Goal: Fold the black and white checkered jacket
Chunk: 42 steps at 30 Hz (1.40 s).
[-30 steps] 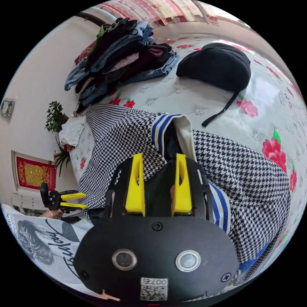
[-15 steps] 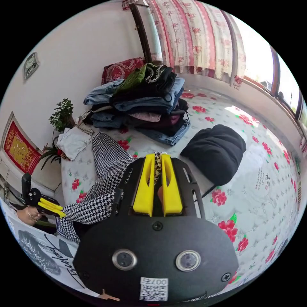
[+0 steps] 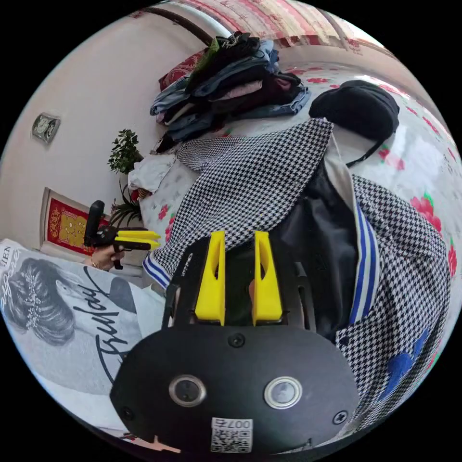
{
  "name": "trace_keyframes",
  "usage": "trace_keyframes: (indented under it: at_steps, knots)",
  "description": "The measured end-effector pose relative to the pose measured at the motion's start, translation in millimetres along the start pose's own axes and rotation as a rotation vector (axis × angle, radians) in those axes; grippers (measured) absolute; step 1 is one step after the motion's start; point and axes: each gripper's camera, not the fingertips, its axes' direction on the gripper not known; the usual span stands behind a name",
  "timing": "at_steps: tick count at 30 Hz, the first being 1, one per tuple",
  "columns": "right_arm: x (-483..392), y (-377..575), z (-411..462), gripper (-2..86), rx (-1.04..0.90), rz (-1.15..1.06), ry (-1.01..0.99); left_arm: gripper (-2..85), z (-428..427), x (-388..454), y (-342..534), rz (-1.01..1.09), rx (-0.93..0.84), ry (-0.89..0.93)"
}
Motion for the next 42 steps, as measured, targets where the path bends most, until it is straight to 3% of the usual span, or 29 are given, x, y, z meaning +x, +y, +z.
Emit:
trace_keyframes:
  at_steps: [6,11,14,18,21,23,26,31,38,42]
  knots:
    - [-66,71,53,7.3,-0.169,-0.107,-0.083,10.9,9,-31,37,-0.105,-0.018,0.006]
    - [-96,75,119,3.7,-0.411,-0.155,0.056,11.2,38,-30,45,-0.084,-0.067,-0.025]
    - [-127,78,93,1.0,-0.338,-0.247,0.086,11.5,69,-35,48,-0.090,-0.166,-0.055]
    - [-170,90,34,0.6,-0.198,-0.377,-0.015,11.6,70,-34,53,-0.083,-0.137,-0.065]
    - [-169,104,36,1.8,-0.148,-0.341,0.140,11.8,75,-30,55,-0.074,-0.126,-0.078]
    - [-140,101,61,3.9,-0.229,-0.218,0.214,11.8,77,-27,55,-0.067,-0.128,-0.086]
    - [-121,85,80,6.1,-0.246,-0.130,0.092,11.8,80,-21,55,-0.043,-0.125,-0.105]
    - [-140,75,132,6.6,-0.428,-0.198,0.181,11.8,85,-16,57,-0.041,-0.121,-0.116]
    - [-221,94,35,5.5,-0.129,-0.369,0.197,13.1,87,-16,64,-0.039,-0.096,-0.078]
    - [-210,110,51,5.6,-0.219,-0.288,0.249,12.8,90,-11,67,-0.029,-0.086,-0.107]
